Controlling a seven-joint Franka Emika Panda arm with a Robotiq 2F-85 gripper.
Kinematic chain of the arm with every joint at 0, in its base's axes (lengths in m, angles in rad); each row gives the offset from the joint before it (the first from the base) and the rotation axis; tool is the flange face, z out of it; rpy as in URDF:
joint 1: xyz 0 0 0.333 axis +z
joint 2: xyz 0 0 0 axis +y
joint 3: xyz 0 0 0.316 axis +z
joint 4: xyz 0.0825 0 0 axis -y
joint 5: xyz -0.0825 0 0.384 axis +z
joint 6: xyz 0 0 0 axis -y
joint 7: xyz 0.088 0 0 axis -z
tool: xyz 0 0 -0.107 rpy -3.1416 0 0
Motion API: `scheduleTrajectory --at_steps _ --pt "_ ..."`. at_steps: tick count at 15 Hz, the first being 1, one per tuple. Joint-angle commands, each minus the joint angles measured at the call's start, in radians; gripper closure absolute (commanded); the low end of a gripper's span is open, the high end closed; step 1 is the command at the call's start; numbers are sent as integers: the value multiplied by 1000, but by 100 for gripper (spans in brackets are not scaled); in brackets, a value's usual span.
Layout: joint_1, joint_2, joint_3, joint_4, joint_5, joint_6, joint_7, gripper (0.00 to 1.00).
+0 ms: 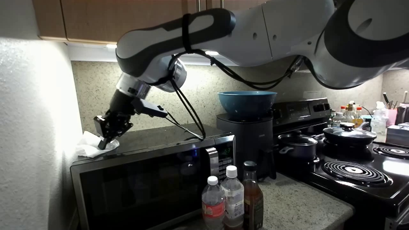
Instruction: Use the cloth to clean the microwave
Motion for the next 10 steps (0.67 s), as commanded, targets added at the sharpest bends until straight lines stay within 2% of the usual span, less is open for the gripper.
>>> scheduleTrajectory --at_steps 1,4,5,6,7,10 --pt "-15 76 17 136 44 -183 -78 95" --pt "-10 93 -15 142 -13 -142 -43 94" --pt "10 101 -53 156 -22 -137 -40 94" --pt "10 105 -60 149 -62 -116 -35 94" --pt "31 115 -96 168 -73 -111 -38 94" --pt "46 173 -125 238 -91 -68 -64 94"
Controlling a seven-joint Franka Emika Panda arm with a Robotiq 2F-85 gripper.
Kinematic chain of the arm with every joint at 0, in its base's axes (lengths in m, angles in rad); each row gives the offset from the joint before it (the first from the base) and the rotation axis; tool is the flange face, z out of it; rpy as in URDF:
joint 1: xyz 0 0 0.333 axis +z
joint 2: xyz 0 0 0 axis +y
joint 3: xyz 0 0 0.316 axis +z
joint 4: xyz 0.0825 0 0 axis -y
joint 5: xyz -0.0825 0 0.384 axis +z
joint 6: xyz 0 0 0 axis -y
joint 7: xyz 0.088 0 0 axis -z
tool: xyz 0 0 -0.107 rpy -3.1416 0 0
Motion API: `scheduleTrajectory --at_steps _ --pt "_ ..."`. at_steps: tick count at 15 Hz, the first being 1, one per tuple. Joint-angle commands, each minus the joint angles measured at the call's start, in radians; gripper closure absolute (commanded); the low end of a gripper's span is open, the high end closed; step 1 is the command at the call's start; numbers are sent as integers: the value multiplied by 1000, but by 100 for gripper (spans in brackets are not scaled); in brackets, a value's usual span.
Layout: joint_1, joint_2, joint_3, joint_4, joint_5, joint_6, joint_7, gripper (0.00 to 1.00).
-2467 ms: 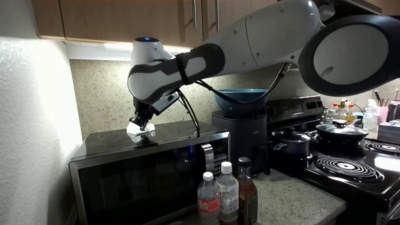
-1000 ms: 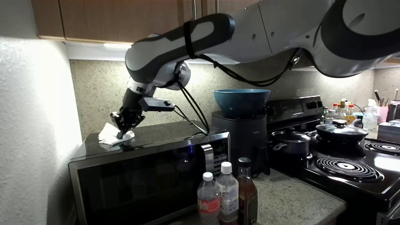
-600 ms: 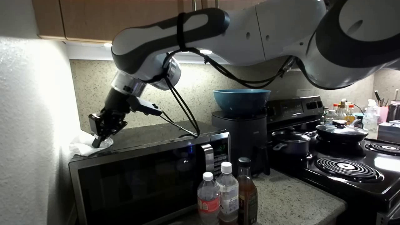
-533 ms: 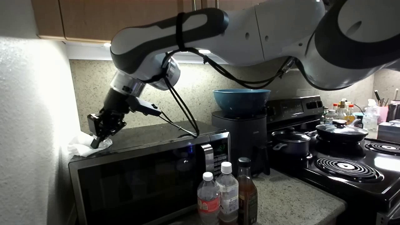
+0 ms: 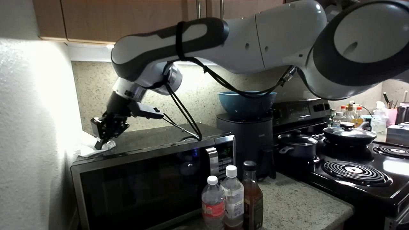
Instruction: Use the cloth to clean the microwave
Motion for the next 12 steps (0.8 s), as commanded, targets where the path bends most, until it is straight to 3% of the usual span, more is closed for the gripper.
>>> scheduleTrajectory --at_steps 1,6,12 --pt "8 115 -92 141 -99 -42 -44 94" --pt "39 188 -176 247 -192 37 -13 94" --pt "79 236 -344 327 -313 38 93 95"
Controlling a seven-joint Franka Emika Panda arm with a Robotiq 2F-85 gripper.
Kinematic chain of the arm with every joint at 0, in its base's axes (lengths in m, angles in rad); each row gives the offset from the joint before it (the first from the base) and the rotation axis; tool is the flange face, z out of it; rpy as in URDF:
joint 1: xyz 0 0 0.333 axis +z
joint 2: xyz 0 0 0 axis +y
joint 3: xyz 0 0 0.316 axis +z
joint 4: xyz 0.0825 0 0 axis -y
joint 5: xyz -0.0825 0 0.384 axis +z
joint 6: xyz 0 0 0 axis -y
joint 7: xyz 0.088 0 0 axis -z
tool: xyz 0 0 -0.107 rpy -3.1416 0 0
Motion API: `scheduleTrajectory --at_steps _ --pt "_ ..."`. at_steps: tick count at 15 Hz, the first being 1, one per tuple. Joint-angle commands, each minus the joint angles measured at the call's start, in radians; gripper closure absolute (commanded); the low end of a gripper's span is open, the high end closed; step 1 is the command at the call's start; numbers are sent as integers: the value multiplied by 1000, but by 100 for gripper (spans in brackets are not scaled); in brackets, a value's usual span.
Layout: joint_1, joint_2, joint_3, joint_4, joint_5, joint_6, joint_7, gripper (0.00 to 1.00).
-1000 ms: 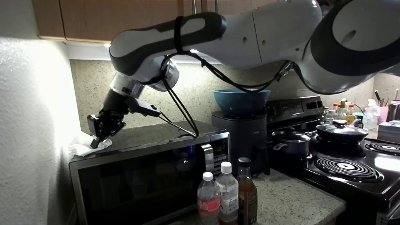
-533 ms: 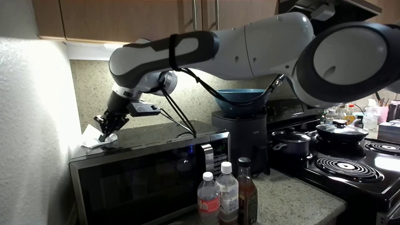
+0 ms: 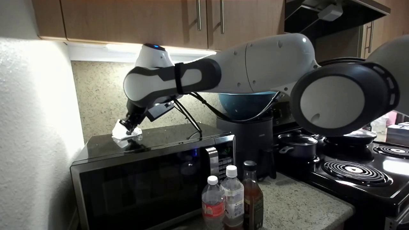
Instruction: Use the cloth to clean the microwave
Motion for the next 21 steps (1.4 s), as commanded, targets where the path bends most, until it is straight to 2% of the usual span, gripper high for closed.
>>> scheduleTrajectory --at_steps 1,3,4,5,7,8,12,15,20,21 --pt "19 40 -108 24 -77 -72 97 95" --pt "35 20 -139 20 -80 -143 150 95" --pt "40 6 -133 15 -63 -182 160 95" --pt "36 -11 -93 9 -19 -194 138 95" --pt "30 -21 -37 11 24 -145 96 95" --pt "1 -72 -8 -23 43 -127 53 95" --pt "-10 -86 88 -38 101 -66 43 94" --pt "-18 -85 170 -41 176 -84 60 94" --pt "-29 -100 279 -48 299 -176 137 95" --pt "-30 -105 287 -50 314 -198 172 69"
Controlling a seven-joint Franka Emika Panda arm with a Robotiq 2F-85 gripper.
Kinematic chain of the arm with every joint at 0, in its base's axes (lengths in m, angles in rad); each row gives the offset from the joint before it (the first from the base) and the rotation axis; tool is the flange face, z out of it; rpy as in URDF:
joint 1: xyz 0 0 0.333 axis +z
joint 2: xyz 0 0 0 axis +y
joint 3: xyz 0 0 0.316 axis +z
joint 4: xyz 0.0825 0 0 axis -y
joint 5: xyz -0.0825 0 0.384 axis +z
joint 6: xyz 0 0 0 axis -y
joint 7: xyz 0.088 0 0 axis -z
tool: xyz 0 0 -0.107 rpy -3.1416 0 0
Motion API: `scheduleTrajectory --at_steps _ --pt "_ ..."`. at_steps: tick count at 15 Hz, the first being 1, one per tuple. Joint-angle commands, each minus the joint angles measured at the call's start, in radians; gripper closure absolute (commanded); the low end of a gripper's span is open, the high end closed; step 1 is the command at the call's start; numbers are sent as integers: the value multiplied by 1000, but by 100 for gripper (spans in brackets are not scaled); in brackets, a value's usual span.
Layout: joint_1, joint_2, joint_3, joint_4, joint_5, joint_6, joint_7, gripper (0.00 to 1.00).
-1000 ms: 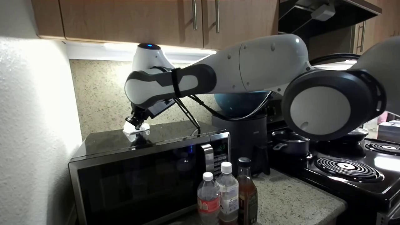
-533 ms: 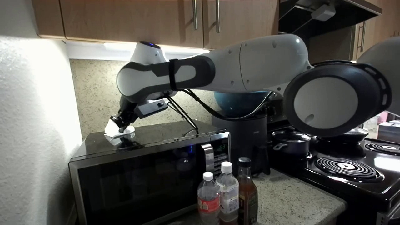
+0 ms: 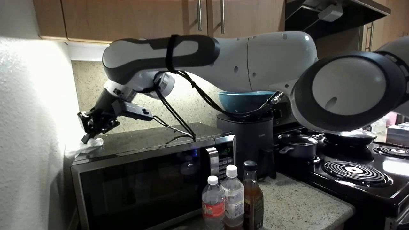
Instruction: Use the cloth to clean the microwave
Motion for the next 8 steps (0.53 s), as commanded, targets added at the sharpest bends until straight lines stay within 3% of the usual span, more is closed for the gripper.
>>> scheduleTrajectory --at_steps 1,5,6,8 --pt "-37 -110 50 -80 76 -131 101 67" --pt "-37 -129 41 -96 95 -173 298 44" --pt "0 -18 47 -19 69 -87 212 62" --pt "-1 -24 46 -28 69 -92 260 48"
